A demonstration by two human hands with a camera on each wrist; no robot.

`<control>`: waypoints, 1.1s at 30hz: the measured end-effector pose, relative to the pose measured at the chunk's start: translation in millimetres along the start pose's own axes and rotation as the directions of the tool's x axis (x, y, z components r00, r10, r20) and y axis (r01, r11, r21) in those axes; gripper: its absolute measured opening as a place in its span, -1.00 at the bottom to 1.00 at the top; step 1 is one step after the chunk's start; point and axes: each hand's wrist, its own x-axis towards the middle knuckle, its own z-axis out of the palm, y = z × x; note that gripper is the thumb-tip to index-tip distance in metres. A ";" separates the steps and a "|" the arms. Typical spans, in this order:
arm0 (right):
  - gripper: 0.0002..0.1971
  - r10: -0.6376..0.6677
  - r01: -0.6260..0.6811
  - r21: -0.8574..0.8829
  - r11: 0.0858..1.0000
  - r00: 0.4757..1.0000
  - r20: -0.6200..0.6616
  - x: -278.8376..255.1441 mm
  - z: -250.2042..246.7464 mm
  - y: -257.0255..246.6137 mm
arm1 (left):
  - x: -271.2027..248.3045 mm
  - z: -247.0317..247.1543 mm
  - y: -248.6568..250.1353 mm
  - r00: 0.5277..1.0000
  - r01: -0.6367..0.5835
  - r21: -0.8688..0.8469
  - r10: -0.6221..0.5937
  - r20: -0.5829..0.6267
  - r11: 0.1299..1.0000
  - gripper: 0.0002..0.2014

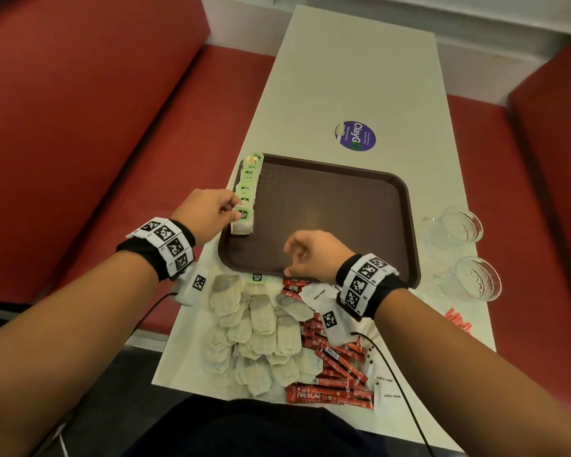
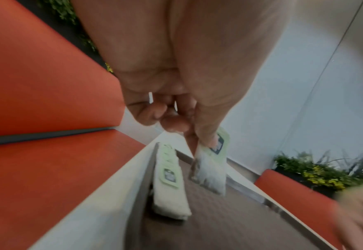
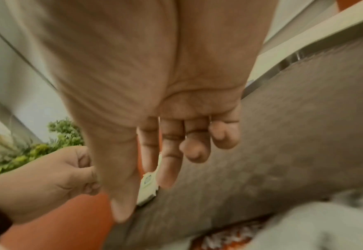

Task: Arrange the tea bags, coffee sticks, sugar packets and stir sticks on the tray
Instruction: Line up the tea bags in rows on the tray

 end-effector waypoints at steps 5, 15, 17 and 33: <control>-0.59 0.040 0.023 -0.284 0.958 0.976 0.216 -23.9 5.4 8.9 | 9.4 5.8 -20.7 0.973 0.104 0.166 -0.135 0.186 0.981 -0.80; -0.60 0.026 0.116 -0.494 0.862 0.962 0.271 -34.5 22.5 12.4 | 29.9 21.4 -20.5 0.974 0.189 0.093 -0.199 0.109 0.978 -0.82; -0.71 0.002 0.127 -0.478 0.869 0.965 0.261 -34.6 23.3 12.2 | 31.1 21.5 -18.2 0.974 0.205 0.125 -0.214 0.070 0.971 -0.74; -0.89 -0.065 0.070 -0.125 0.990 0.997 0.044 -27.3 14.6 5.1 | -1.9 20.6 15.4 0.965 -0.133 0.287 0.057 0.257 0.948 -0.74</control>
